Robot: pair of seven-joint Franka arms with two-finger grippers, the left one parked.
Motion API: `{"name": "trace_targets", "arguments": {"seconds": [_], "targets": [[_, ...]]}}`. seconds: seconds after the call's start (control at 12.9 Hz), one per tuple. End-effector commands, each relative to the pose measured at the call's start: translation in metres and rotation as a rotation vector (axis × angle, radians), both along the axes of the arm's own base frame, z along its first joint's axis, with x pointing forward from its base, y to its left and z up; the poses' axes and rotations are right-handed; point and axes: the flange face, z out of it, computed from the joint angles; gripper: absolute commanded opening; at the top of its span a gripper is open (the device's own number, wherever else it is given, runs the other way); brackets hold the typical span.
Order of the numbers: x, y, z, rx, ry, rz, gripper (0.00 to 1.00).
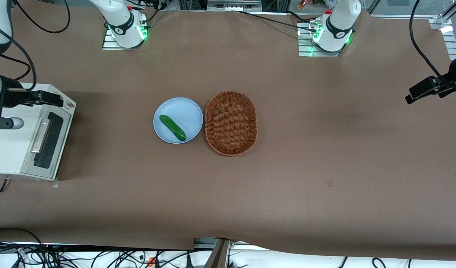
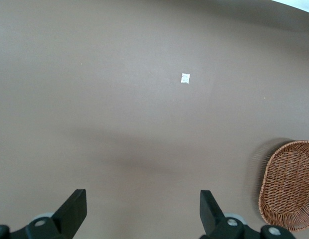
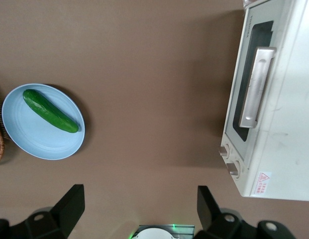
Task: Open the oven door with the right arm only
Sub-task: 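Move the right gripper toward the toaster oven's silver door handle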
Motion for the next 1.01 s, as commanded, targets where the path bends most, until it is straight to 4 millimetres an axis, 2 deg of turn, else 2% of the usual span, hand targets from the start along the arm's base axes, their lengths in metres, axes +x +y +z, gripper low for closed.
{"name": "trace_targets", "arguments": {"seconds": [0.0, 0.16, 0.39, 0.7, 0.85, 0.93], "targets": [[0.002, 0.002, -0.023, -0.037, 0.046, 0.028, 1.0], [0.009, 0.008, -0.048, -0.094, 0.076, 0.058, 1.0], [0.018, 0.007, -0.092, -0.139, 0.113, 0.078, 1.0], [0.025, -0.008, -0.148, -0.218, 0.08, 0.23, 1.0], [0.033, -0.019, -0.168, -0.257, 0.079, 0.286, 0.99], [0.036, -0.022, -0.174, -0.277, 0.075, 0.307, 0.92]]}}
